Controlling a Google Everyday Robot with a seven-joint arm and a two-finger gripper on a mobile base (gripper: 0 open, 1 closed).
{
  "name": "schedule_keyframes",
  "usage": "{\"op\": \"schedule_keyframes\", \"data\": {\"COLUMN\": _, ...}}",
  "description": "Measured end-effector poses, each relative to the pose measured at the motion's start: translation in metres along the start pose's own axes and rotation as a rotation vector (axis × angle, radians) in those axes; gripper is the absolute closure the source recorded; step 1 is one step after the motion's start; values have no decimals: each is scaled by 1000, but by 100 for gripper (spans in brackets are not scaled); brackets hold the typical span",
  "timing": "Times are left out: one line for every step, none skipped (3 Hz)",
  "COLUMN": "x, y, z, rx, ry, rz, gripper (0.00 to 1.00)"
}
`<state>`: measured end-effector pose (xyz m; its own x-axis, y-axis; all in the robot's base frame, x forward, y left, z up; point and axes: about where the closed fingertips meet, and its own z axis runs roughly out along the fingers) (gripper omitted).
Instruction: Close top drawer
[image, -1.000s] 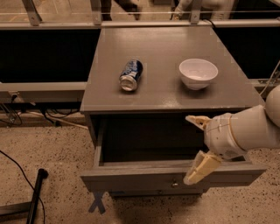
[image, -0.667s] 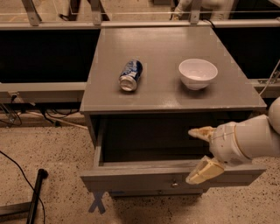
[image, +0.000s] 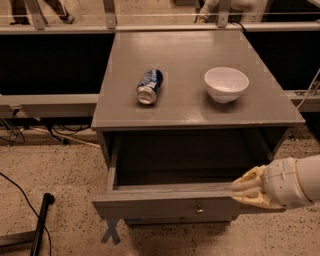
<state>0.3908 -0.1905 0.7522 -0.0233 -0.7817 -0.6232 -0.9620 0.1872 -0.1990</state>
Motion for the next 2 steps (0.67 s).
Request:
{"op": "schedule_keyframes", "data": {"x": 37, "y": 19, "z": 11, "rx": 3, "ry": -17, "rz": -15, "gripper": 89}}
{"op": "schedule_keyframes", "data": {"x": 68, "y": 35, "z": 35, "rx": -7, "ry": 16, "rz": -41, "gripper": 100}}
